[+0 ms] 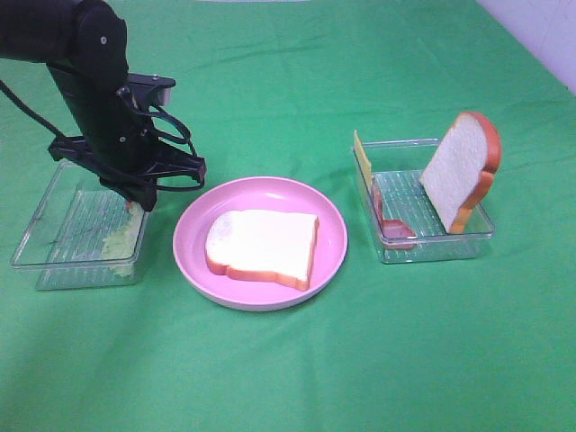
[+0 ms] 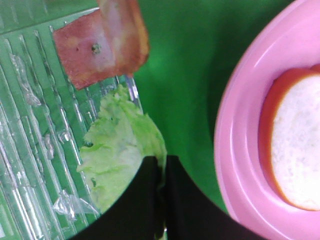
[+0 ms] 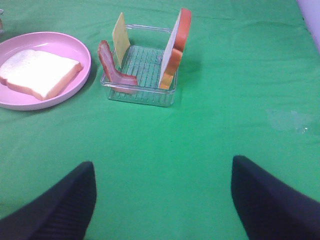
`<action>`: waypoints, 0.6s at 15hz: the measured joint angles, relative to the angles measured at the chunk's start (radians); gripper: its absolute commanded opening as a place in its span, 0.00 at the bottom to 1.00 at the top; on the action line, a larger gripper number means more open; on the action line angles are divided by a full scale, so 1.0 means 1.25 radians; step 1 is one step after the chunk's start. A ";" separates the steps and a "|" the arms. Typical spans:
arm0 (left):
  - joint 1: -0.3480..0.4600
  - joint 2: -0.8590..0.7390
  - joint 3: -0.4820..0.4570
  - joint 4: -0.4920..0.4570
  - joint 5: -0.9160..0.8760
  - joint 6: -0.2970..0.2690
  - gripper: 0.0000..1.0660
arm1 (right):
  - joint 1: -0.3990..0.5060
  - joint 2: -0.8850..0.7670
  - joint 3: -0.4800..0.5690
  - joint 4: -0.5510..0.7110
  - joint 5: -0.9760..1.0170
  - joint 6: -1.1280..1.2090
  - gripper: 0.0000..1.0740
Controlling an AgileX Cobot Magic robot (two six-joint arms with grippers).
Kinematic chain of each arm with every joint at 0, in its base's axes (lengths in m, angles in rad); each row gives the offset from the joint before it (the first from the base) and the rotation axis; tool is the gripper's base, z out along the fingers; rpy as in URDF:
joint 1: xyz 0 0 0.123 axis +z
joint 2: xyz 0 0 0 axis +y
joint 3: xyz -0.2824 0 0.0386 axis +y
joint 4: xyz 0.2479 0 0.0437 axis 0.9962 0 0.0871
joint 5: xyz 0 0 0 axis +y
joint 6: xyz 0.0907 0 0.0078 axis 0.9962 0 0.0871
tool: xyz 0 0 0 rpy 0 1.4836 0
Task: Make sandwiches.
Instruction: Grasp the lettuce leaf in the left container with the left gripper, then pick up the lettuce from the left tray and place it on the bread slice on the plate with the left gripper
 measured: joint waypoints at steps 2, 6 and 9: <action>0.000 0.000 0.000 0.001 0.001 0.000 0.00 | 0.000 0.000 0.000 0.000 0.000 0.000 0.66; 0.000 -0.022 0.000 -0.002 0.011 0.000 0.00 | 0.000 0.000 0.000 0.000 0.000 0.000 0.66; 0.000 -0.085 0.000 -0.062 0.022 0.026 0.00 | 0.000 0.000 0.000 0.000 0.000 0.000 0.66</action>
